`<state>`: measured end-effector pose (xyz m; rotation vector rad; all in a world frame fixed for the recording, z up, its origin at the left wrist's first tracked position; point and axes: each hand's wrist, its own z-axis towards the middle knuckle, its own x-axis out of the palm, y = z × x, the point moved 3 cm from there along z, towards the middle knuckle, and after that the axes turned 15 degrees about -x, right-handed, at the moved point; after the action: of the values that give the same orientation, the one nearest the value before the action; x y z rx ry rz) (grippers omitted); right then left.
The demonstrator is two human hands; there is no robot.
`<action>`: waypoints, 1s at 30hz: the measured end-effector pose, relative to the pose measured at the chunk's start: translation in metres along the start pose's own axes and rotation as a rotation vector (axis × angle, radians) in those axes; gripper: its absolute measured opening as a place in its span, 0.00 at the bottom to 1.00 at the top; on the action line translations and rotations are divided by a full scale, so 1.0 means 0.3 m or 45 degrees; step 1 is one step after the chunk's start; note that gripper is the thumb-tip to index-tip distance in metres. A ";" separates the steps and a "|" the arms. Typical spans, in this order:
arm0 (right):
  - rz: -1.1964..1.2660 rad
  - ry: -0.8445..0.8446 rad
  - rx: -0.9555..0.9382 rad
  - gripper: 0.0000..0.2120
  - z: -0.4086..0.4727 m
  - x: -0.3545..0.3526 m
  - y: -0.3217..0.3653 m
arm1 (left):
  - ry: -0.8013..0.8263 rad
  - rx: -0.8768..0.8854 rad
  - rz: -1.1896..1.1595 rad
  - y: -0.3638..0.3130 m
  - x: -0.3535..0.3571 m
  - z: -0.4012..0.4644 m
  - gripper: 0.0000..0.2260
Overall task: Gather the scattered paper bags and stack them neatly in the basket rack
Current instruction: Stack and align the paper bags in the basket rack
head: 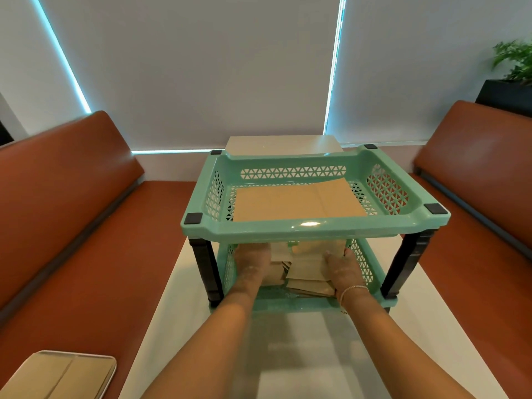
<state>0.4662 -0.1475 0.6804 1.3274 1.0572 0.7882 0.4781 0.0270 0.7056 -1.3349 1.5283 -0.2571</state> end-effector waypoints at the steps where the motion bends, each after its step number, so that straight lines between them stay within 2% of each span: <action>1: 0.014 -0.009 0.002 0.14 -0.002 0.002 0.001 | -0.001 0.033 0.000 -0.015 0.000 -0.011 0.14; 3: 0.019 -0.013 -0.013 0.14 -0.003 0.007 0.000 | -0.030 0.149 -0.022 -0.045 0.003 -0.034 0.12; 5: 0.002 -0.011 -0.038 0.14 -0.003 0.011 0.005 | 0.047 0.209 -0.030 -0.062 0.019 -0.062 0.09; 9: 0.045 -0.019 -0.056 0.15 -0.001 0.027 0.021 | 0.259 0.070 -0.014 -0.024 0.072 -0.068 0.09; 10: 0.053 -0.007 -0.069 0.15 -0.001 0.031 0.023 | 0.291 0.054 0.008 -0.015 0.083 -0.069 0.12; 12: 0.036 0.034 -0.074 0.15 -0.005 0.039 0.027 | 0.264 0.049 0.093 -0.005 0.097 -0.064 0.24; 16: 0.024 0.092 -0.080 0.17 -0.021 0.050 0.024 | 0.282 0.056 0.132 -0.002 0.120 -0.068 0.34; 21: -0.024 0.153 -0.104 0.17 -0.030 0.056 0.023 | 0.394 0.135 0.178 0.003 0.134 -0.054 0.23; 23: -0.019 0.151 -0.107 0.17 -0.029 0.052 0.025 | 0.331 0.168 0.188 0.012 0.123 -0.028 0.24; 27: -0.009 0.115 -0.134 0.19 -0.023 0.042 0.031 | -0.102 0.103 0.371 0.044 0.074 0.024 0.31; 30: -0.019 0.106 -0.141 0.20 -0.013 0.023 0.029 | -0.165 0.002 0.443 0.076 0.058 0.038 0.40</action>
<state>0.4661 -0.1385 0.6883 1.1999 1.0723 0.8847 0.4763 0.0260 0.6749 -1.0405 1.6164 0.0469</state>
